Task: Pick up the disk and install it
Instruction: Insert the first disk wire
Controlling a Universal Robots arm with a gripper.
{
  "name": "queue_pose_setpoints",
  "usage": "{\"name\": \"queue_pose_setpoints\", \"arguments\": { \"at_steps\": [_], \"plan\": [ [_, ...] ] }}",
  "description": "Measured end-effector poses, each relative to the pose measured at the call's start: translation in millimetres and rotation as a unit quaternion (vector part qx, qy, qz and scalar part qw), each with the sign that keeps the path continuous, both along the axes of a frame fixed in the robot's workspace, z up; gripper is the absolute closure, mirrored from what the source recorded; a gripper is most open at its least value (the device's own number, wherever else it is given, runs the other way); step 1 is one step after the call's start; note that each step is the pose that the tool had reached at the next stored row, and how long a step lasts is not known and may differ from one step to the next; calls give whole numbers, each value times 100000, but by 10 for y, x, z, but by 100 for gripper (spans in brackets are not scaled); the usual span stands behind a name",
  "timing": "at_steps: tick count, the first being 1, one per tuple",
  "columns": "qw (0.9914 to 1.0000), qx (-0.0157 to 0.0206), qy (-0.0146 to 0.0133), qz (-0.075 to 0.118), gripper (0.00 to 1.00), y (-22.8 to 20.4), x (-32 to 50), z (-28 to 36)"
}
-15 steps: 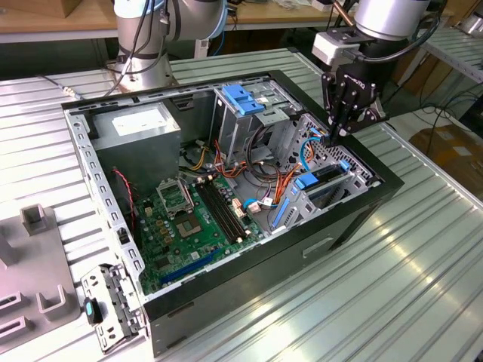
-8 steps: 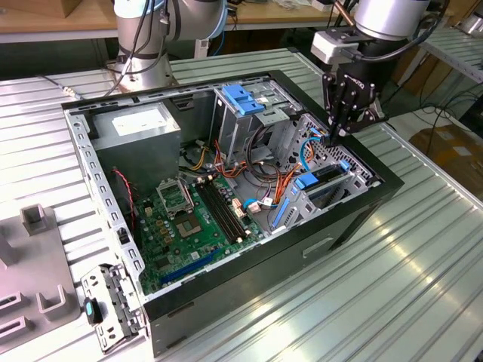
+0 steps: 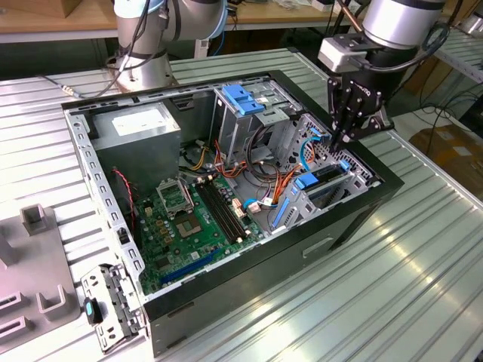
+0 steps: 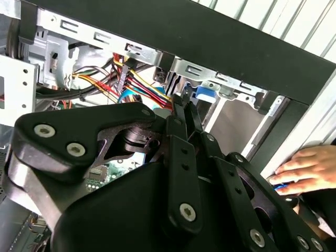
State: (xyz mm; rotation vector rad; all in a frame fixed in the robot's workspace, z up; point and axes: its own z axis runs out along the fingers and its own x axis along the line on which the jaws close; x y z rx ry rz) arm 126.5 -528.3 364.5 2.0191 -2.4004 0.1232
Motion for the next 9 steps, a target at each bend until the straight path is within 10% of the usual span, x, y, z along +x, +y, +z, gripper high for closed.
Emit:
{"name": "queue_pose_setpoints", "arguments": {
  "at_steps": [9],
  "plan": [
    [99868, 27, -1, 5134, 82, -16, -59, -52]
  ]
}}
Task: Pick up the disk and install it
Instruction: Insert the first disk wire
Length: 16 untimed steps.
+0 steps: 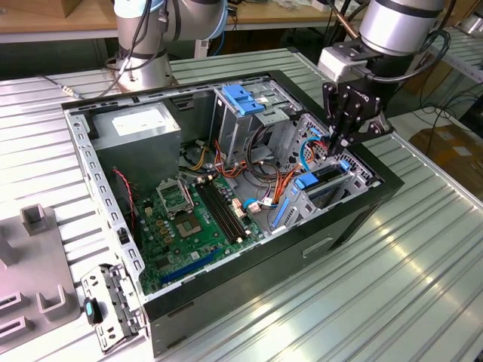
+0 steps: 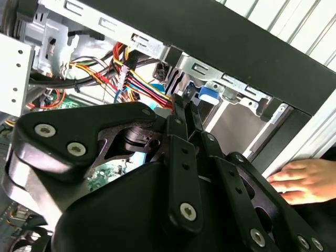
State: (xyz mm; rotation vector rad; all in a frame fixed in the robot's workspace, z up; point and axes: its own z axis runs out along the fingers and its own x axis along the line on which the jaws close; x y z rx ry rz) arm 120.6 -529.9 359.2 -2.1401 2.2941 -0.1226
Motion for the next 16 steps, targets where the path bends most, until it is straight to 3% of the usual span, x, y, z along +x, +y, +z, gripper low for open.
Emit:
{"name": "queue_pose_setpoints", "arguments": {
  "at_steps": [4, 7, 11, 12, 15, 16],
  "plan": [
    [99992, 46, 3, 1228, 82, -30, -38, -21],
    [99994, 140, 23, 1053, 82, -88, -42, -52],
    [99998, 142, 114, 562, 82, -105, -48, -74],
    [99998, 141, 201, 567, 82, -106, -49, -76],
    [99995, 160, 847, 562, 82, -111, -50, -78],
    [99989, 155, 1349, 558, 82, -114, -50, -78]
  ]
}}
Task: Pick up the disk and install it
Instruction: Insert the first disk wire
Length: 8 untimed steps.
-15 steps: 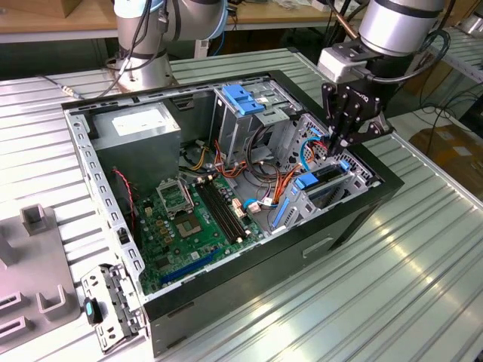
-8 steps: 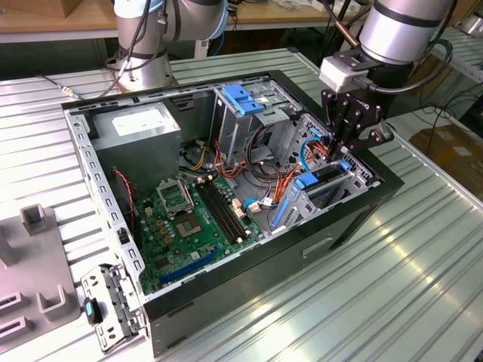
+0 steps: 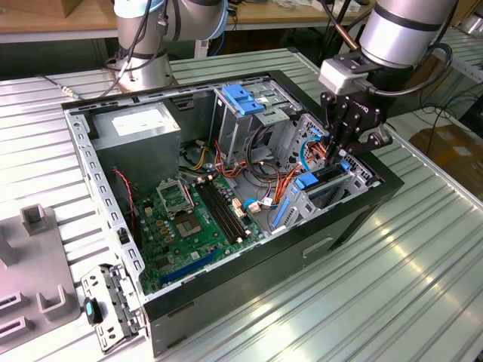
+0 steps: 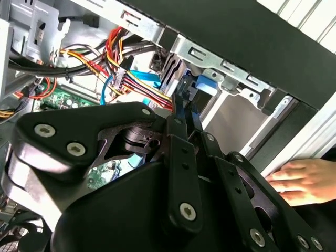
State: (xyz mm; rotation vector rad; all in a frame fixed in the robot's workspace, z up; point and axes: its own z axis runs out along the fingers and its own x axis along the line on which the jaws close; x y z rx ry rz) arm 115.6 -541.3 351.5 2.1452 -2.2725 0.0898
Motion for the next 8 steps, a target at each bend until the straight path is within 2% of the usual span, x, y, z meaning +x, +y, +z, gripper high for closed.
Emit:
{"name": "queue_pose_setpoints", "arguments": {
  "at_steps": [3, 7, 8],
  "plan": [
    [99997, 6, 736, -135, 82, -8, 6, -2],
    [99991, 3, 1186, -542, 82, -10, 45, -2],
    [99991, 7, 1191, -567, 82, -9, 54, -3]
  ]
}}
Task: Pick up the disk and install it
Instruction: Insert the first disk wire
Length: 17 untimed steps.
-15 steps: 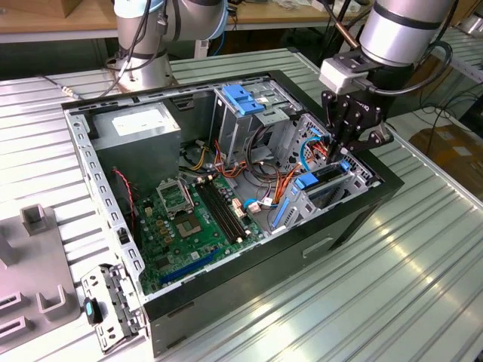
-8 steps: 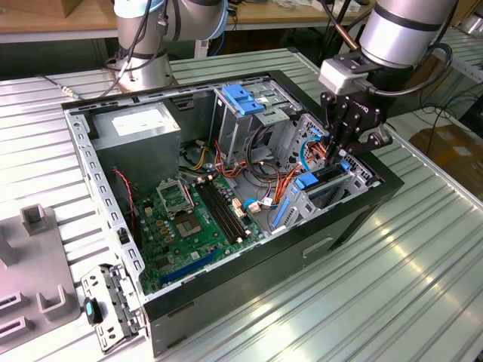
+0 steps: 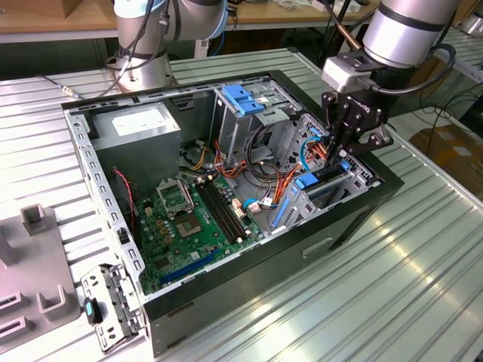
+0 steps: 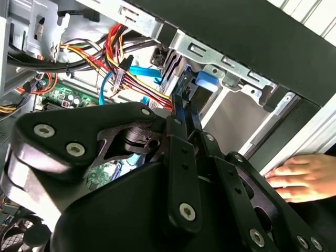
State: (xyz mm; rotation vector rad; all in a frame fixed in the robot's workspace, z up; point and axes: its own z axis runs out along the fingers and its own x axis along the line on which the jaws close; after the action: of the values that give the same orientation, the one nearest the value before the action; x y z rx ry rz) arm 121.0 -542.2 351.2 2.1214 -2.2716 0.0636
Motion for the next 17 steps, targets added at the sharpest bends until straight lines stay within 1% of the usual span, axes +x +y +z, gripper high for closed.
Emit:
{"name": "queue_pose_setpoints", "arguments": {
  "at_steps": [6, 7, 8, 10, 11, 12, 13, 17],
  "plan": [
    [100000, 5, 7, -9, 82, -2, 0, -4],
    [100000, 0, 75, -20, 82, -7, 0, -6],
    [100000, 5, 262, -90, 82, -8, 2, -7],
    [99995, 0, 997, -284, 82, -11, 2, -7],
    [99991, 2, 1299, -373, 82, -12, 4, -7],
    [99987, 3, 1512, -470, 82, -13, 10, -8],
    [99986, 8, 1566, -537, 82, -14, 17, -9],
    [99983, 8, 1622, -862, 82, -16, 57, -14]
  ]
}}
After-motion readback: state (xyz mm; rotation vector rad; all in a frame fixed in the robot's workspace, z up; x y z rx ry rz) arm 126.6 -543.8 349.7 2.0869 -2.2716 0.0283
